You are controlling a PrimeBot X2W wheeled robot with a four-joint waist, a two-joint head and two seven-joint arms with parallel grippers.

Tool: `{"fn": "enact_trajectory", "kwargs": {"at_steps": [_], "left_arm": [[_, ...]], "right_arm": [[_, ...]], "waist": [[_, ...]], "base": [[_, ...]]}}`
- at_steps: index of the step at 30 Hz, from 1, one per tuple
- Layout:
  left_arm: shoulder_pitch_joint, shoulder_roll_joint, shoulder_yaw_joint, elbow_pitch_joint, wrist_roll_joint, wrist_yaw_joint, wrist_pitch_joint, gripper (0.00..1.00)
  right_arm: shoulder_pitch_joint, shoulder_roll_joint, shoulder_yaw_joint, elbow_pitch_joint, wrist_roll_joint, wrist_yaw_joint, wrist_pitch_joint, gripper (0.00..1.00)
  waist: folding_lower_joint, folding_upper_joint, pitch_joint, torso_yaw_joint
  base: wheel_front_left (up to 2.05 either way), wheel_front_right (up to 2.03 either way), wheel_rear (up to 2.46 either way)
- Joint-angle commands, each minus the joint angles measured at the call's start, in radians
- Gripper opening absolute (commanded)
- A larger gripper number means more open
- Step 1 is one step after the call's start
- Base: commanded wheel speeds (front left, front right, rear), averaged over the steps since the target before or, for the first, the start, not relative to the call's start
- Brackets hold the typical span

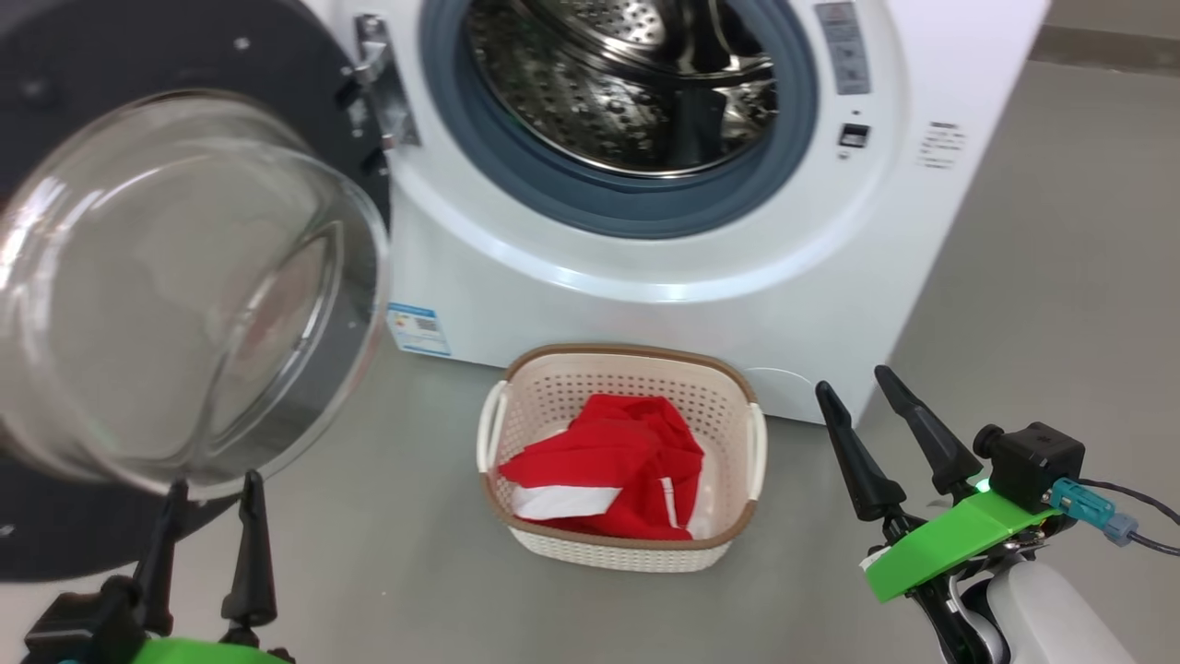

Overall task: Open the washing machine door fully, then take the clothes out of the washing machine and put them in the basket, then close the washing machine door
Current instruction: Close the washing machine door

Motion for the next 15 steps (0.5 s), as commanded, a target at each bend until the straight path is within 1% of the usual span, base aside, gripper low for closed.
{"fn": "enact_trajectory", "kwargs": {"at_steps": [1, 11, 15], "left_arm": [[-0.01, 0.022, 0.039, -0.019, 0.004, 0.009, -0.006, 1.0], [0.002, 0.01, 0.055, -0.018, -0.003, 0.032, -0.008, 1.0], [0.008, 0.008, 0.057, -0.017, -0.005, 0.034, -0.009, 1.0]], "right_arm": [[0.01, -0.007, 0.021, -0.019, 0.007, 0.002, -0.005, 1.0], [0.016, -0.012, 0.028, -0.014, 0.012, 0.002, -0.005, 1.0], [0.019, -0.011, 0.026, -0.015, 0.013, 0.002, -0.005, 1.0]], "waist": [[0.0, 0.0, -0.011, 0.045], [0.0, 0.0, -0.024, 0.165], [0.0, 0.0, -0.027, 0.209]], "base": [[0.0, 0.0, 0.0], [0.0, 0.0, 0.0], [0.0, 0.0, 0.0]]}}
